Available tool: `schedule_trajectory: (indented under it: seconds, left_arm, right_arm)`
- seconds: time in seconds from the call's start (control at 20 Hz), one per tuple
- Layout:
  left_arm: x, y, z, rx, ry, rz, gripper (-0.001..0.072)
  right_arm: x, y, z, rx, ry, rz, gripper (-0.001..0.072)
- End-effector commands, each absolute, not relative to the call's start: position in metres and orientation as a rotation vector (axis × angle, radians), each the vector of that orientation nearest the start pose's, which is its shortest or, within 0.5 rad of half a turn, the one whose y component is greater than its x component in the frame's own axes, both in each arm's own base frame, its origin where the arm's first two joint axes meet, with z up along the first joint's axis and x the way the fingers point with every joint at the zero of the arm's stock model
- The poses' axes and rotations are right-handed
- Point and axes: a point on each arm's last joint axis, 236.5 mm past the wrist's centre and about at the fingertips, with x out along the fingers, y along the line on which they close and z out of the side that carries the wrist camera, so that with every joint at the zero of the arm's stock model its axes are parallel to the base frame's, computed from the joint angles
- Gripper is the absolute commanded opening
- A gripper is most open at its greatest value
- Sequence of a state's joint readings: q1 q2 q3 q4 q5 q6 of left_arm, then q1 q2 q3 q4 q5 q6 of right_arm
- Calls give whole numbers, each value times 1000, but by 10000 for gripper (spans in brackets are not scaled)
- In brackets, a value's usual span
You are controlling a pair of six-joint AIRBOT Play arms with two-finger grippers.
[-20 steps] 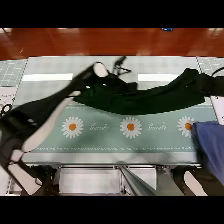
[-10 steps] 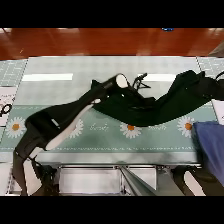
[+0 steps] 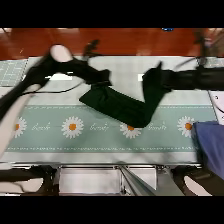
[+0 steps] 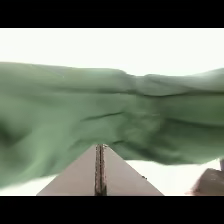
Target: Fold the shirts.
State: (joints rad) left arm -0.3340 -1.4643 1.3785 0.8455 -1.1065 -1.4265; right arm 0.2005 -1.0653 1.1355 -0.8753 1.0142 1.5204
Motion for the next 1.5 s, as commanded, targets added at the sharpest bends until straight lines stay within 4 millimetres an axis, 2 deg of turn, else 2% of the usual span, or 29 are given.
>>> schedule_trajectory:
  seconds: [0.0,0.1,0.25,0.35,0.5,0.55,0.6,0.7,0.8,0.9,1.0,1.1,1.2,1.3,1.4,1.45]
  left_arm:
    - [358,-196,85,-365,1077,-614,22]
    - [339,-167,89,-390,1041,-560,22]
    - [319,-144,92,-413,996,-508,22]
    - [311,-140,91,-417,989,-500,22]
    - [307,-141,83,-423,1008,-497,22]
    - [307,-141,82,-424,1013,-496,22]
    - [308,-141,80,-427,1016,-495,22]
    - [315,-139,79,-430,1000,-482,21]
    - [330,-124,86,-423,944,-447,21]
    - [345,-94,114,-445,879,-387,22]
    - [355,-64,159,-479,791,-343,22]
    - [360,-39,204,-510,686,-310,21]
    - [355,-25,228,-519,613,-279,21]
    - [345,-28,227,-514,611,-281,22]
    - [331,-45,204,-509,665,-320,21]
    - [324,-54,188,-518,700,-336,22]
  right_arm:
    - [397,295,113,557,971,661,27]
    - [414,342,85,564,1030,705,27]
    - [430,394,51,594,1097,755,27]
    - [437,418,29,628,1137,771,27]
    - [441,436,8,663,1174,782,27]
    - [442,438,5,683,1178,780,138]
    - [440,439,2,669,1181,789,421]
    - [436,433,6,650,1199,812,414]
    - [439,407,26,652,1218,831,414]
    - [442,360,64,634,1215,854,414]
    - [437,288,109,544,1194,827,413]
    - [415,210,133,358,1208,688,414]
    - [391,131,141,186,1202,438,413]
    - [364,78,138,150,1150,232,414]
    - [342,57,106,237,1083,116,414]
    - [331,53,78,313,1060,63,414]
